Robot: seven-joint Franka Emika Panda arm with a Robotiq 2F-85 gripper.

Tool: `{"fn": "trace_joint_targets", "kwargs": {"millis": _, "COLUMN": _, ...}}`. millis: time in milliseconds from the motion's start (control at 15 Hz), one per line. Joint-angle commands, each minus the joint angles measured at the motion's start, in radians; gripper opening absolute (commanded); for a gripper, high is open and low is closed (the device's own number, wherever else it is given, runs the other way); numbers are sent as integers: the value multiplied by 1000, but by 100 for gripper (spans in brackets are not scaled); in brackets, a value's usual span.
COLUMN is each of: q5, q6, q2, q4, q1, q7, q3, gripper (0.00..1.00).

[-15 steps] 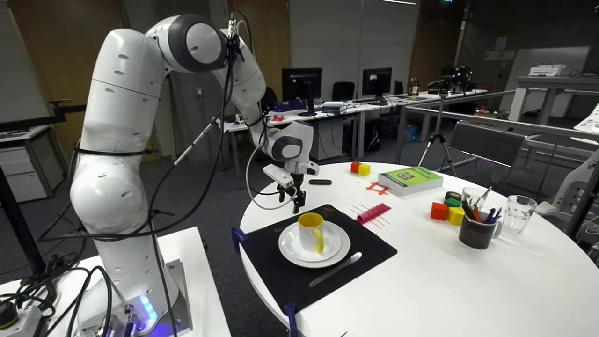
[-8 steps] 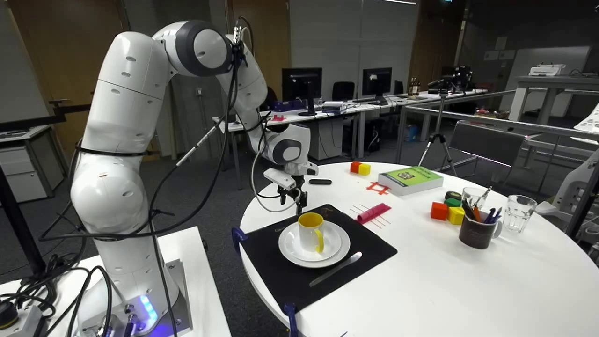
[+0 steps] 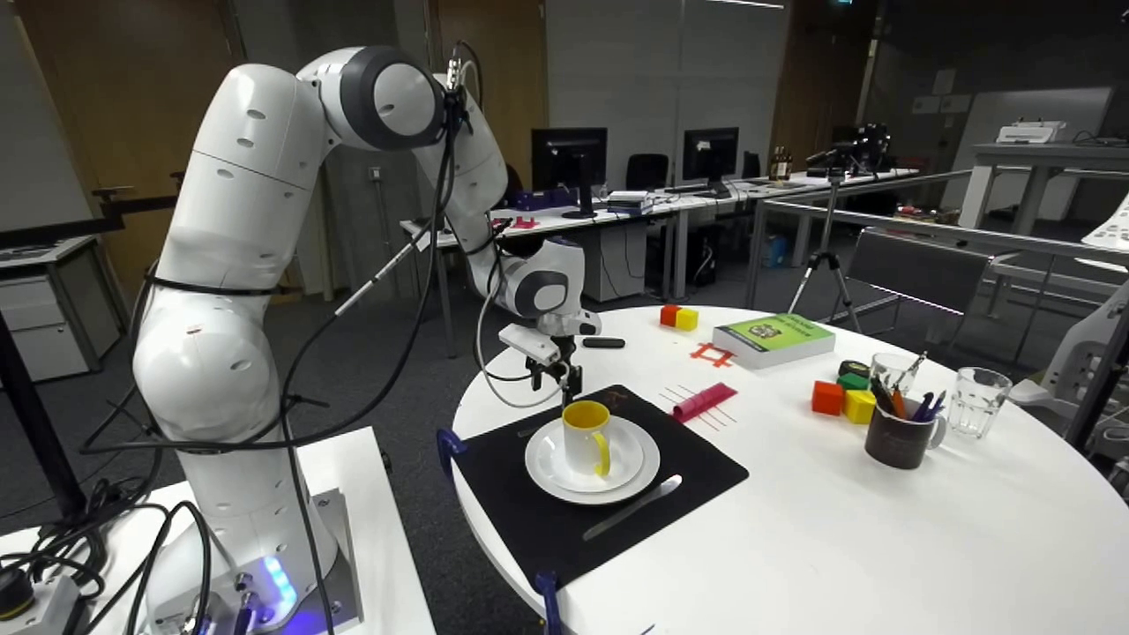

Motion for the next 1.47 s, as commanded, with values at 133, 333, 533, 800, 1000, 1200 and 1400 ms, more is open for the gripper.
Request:
{"fn": "trace_joint_targets", "kwargs": {"millis": 133, "q5": 6, "q6": 60, "q2": 26, "q4": 4, "q1": -7, "q7": 1, "q3": 3, "gripper": 100}}
{"fn": "trace_joint_targets", "kwargs": {"millis": 333, "q5": 2, "q6": 75, "q2": 31, "q4": 2, "q1": -4, "q7": 5, "q3": 0, "gripper": 100}}
{"fn": "trace_joint_targets", "kwargs": {"millis": 533, "q5": 0, "q6": 99, "q2": 34, "q4": -2, "q1": 3, "q7": 26, "q3": -9, "gripper": 100}}
{"fn": "trace_joint_targets", "kwargs": {"millis": 800, "q5": -3, "q6": 102, "q2": 38, "q4": -2, "q1": 7, "q7": 33, "q3": -15, "gripper": 100}}
{"fn": "trace_joint_targets", "kwargs": {"millis": 1000, "q5": 6, "q6": 77, "q2": 46, "q4": 7, "q1": 0, "q7": 30, "q3": -10, "gripper": 100}}
{"fn": "trace_joint_targets", "kwargs": {"millis": 1200, "q5": 11, "q6": 61, "q2": 52, "q4": 13, "q1": -3, "q7": 25, "q3": -6, "gripper": 100}}
{"fn": "trace_joint_targets", "kwargs": {"millis": 1400, "q5": 18, "q6": 39, "q2": 57, "q4": 21, "q1": -9, "q7": 20, "q3": 0, "gripper": 100}}
